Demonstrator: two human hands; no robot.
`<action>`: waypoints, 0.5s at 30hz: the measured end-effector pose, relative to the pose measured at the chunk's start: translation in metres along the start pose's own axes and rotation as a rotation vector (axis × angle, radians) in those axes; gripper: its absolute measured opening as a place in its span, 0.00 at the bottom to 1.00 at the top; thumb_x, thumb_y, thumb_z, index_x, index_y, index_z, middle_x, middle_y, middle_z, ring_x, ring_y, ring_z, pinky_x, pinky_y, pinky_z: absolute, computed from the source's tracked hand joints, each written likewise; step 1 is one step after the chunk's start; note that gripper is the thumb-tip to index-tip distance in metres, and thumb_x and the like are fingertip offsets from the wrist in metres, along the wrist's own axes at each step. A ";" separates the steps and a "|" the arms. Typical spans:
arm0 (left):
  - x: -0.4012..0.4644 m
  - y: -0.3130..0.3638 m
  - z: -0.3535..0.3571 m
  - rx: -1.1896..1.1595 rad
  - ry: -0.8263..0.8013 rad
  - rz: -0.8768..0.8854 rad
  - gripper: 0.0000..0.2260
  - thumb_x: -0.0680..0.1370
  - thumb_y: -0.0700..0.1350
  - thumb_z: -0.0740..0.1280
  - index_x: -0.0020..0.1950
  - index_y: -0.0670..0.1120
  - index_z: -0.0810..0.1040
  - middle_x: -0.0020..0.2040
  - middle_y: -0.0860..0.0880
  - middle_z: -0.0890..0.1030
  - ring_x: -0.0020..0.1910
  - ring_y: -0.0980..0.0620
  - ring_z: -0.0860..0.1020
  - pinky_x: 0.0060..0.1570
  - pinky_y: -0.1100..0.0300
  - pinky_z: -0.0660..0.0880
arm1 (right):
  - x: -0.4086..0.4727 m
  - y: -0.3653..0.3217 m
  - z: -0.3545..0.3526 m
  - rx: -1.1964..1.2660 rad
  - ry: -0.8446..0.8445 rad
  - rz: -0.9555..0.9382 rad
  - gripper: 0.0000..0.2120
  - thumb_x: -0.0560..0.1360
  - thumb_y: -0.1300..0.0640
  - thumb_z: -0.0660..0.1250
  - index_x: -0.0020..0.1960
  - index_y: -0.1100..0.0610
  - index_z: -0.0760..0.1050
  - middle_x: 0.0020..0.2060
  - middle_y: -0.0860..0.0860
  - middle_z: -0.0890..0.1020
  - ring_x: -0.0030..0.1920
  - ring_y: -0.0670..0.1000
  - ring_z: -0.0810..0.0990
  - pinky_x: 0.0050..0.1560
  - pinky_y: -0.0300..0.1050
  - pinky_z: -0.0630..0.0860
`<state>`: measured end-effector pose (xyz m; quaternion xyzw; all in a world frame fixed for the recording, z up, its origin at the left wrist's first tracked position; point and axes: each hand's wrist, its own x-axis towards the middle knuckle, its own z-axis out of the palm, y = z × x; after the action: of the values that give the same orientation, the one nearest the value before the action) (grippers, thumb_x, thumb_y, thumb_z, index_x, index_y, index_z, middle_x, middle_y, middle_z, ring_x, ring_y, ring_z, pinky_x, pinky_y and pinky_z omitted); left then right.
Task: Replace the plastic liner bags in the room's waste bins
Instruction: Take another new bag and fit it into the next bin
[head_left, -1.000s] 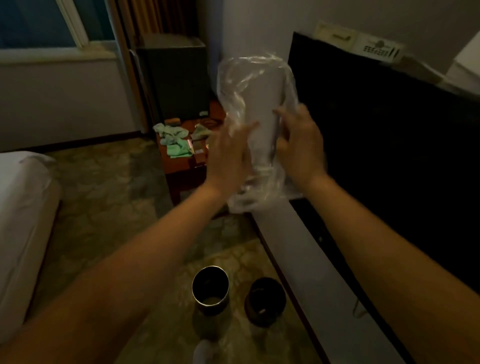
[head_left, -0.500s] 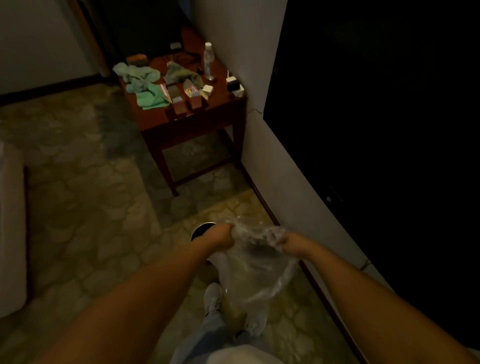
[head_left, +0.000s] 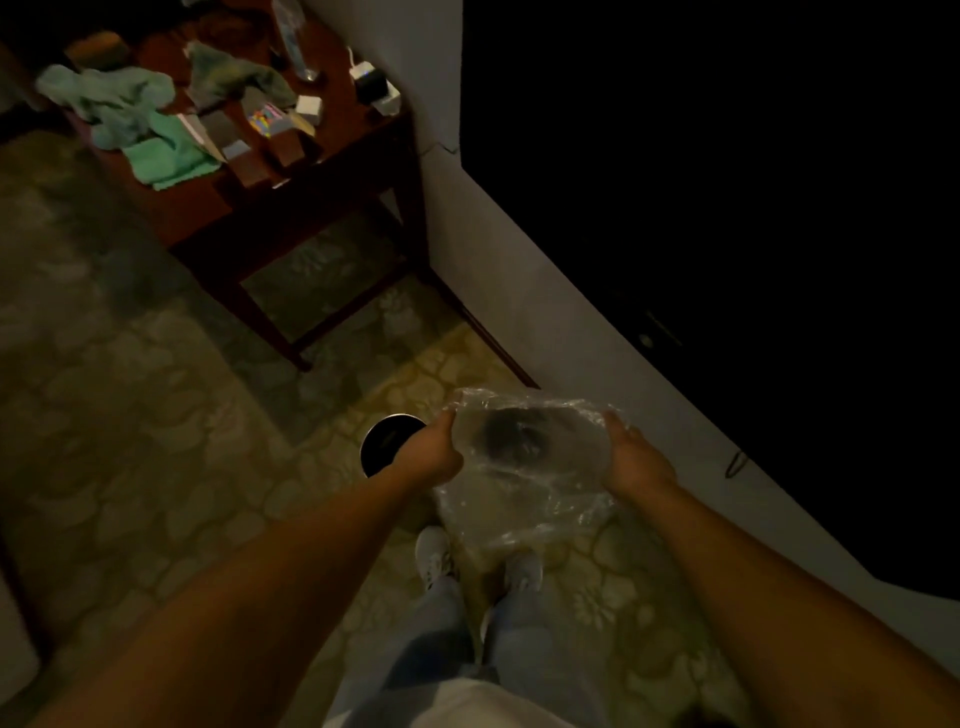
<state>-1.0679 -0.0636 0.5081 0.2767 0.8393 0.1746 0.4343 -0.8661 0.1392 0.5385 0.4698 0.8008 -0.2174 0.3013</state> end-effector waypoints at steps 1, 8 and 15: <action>0.005 -0.001 0.003 -0.005 -0.012 0.001 0.35 0.76 0.41 0.64 0.81 0.52 0.53 0.49 0.47 0.81 0.44 0.48 0.81 0.45 0.49 0.81 | 0.004 0.003 0.006 0.030 0.000 0.009 0.45 0.76 0.57 0.68 0.81 0.42 0.42 0.75 0.55 0.63 0.68 0.60 0.73 0.63 0.56 0.75; 0.062 -0.021 0.027 0.022 -0.071 -0.008 0.35 0.76 0.41 0.65 0.80 0.55 0.54 0.54 0.44 0.82 0.44 0.48 0.81 0.47 0.45 0.82 | 0.055 0.018 0.050 0.163 0.076 0.050 0.42 0.77 0.56 0.68 0.81 0.45 0.45 0.77 0.56 0.62 0.67 0.60 0.75 0.62 0.54 0.74; 0.127 -0.040 0.061 -0.021 -0.175 -0.009 0.41 0.76 0.35 0.66 0.82 0.53 0.47 0.55 0.44 0.80 0.46 0.44 0.81 0.42 0.48 0.79 | 0.130 0.032 0.093 0.211 0.085 0.053 0.43 0.77 0.53 0.67 0.81 0.47 0.43 0.77 0.58 0.62 0.69 0.62 0.72 0.66 0.55 0.71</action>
<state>-1.0893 -0.0139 0.3721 0.2824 0.7974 0.1567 0.5098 -0.8609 0.1763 0.3803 0.5286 0.7729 -0.2723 0.2216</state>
